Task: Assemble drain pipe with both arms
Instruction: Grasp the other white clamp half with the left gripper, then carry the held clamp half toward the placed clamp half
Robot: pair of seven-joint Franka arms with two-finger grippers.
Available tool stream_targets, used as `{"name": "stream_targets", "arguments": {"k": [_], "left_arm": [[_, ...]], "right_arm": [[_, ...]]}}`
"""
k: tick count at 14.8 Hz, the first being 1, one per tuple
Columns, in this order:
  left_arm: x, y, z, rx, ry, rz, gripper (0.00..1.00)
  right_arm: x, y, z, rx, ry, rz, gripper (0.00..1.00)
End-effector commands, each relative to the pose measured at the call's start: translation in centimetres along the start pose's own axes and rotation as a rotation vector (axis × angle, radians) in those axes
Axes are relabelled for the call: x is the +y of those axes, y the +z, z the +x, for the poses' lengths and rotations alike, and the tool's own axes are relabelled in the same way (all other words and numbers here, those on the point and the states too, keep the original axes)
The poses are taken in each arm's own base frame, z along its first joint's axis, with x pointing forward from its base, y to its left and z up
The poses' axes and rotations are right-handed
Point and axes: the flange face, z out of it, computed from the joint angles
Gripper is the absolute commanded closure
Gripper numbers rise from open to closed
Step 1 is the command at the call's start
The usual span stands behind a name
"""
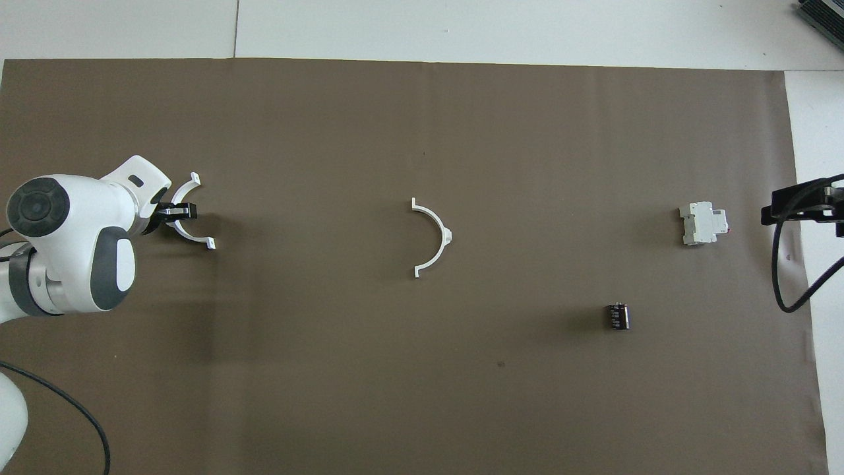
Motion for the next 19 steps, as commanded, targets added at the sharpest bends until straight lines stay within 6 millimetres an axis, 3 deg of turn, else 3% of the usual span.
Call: {"name": "stream_targets", "arguments": {"k": [1, 4, 5, 9, 14, 19], "left_arm": [[1.0, -0.4, -0.4, -0.015, -0.057, 0.001, 1.0], [4.6, -0.9, -0.5, -0.006, -0.096, -0.014, 1.0], [5.2, -1.7, -0.5, 0.001, -0.091, -0.019, 1.0], [11.0, -4.2, -0.9, -0.055, -0.012, -0.041, 1.0], [18.2, -4.6, -2.3, -0.056, 0.047, -0.069, 1.0], [25.7, -3.5, -3.1, -0.06, 0.056, -0.09, 1.0]], "right_arm": [[0.1, 0.0, -0.5, -0.007, -0.026, 0.004, 0.0], [0.1, -0.1, -0.6, -0.005, -0.026, 0.005, 0.0], [0.1, 0.0, -0.5, -0.007, -0.026, 0.004, 0.0], [0.1, -0.1, -0.6, -0.005, -0.026, 0.005, 0.0], [0.1, -0.1, -0.6, -0.005, -0.026, 0.005, 0.0], [0.1, 0.0, -0.5, -0.007, -0.026, 0.004, 0.0]]}}
